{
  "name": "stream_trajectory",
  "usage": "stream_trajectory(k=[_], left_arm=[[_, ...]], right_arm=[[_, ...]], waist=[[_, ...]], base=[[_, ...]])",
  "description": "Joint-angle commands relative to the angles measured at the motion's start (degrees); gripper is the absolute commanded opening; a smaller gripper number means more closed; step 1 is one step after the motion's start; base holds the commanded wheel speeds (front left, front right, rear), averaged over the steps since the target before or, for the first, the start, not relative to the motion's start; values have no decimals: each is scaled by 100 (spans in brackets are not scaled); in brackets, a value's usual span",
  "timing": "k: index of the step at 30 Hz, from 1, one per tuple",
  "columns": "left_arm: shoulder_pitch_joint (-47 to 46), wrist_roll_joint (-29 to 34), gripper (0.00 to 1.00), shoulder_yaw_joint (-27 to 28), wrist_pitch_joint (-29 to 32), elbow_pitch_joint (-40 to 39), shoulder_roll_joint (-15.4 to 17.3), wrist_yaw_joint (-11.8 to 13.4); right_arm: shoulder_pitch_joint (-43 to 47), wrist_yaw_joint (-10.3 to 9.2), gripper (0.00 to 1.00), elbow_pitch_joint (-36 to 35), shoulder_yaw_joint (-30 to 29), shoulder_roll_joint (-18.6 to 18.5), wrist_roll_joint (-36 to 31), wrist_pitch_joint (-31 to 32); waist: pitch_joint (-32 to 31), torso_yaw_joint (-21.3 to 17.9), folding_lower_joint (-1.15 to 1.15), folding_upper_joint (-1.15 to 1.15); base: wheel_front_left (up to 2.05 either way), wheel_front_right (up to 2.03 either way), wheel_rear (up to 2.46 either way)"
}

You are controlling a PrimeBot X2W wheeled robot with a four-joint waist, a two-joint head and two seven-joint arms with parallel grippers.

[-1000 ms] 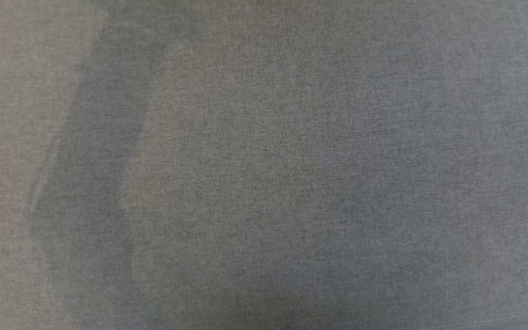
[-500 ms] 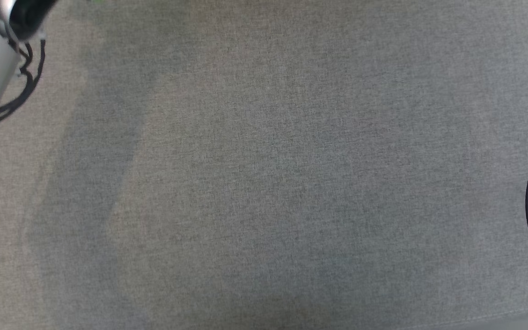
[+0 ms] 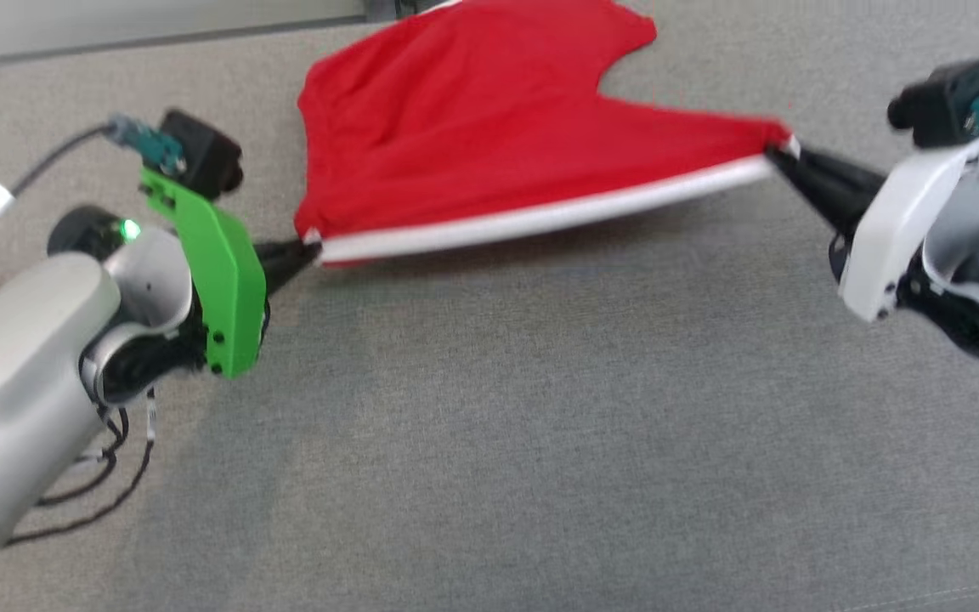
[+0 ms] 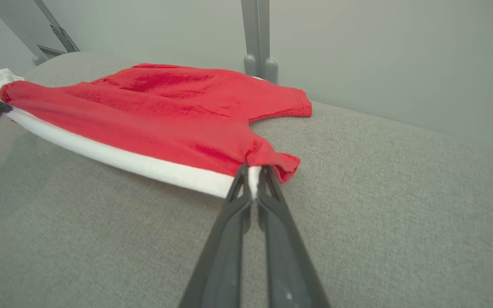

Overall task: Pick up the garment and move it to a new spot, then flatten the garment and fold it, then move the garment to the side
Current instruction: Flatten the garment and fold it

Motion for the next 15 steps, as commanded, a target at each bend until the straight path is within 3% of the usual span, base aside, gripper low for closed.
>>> stream_trajectory(k=[1, 6, 15], left_arm=[[329, -114, 0, -30, 136, -108, 174, 11], [1073, -525, 0, -73, 601, -679, 390, 45], [1993, -1191, 0, -97, 1754, -2037, 823, 422]], right_arm=[[318, -11, 0, -185, 68, -199, 157, 193], [1146, -11, 0, -994, 245, -701, 666, 879], [2161, -11, 0, -2100, 21, -1601, 1444, 1947]], waist=[[-911, -107, 0, 0], [-1414, -169, 0, 0], [-1725, -206, 0, 0]], base=[[0, 0, 0], [0, 0, 0], [0, 0, 0]])
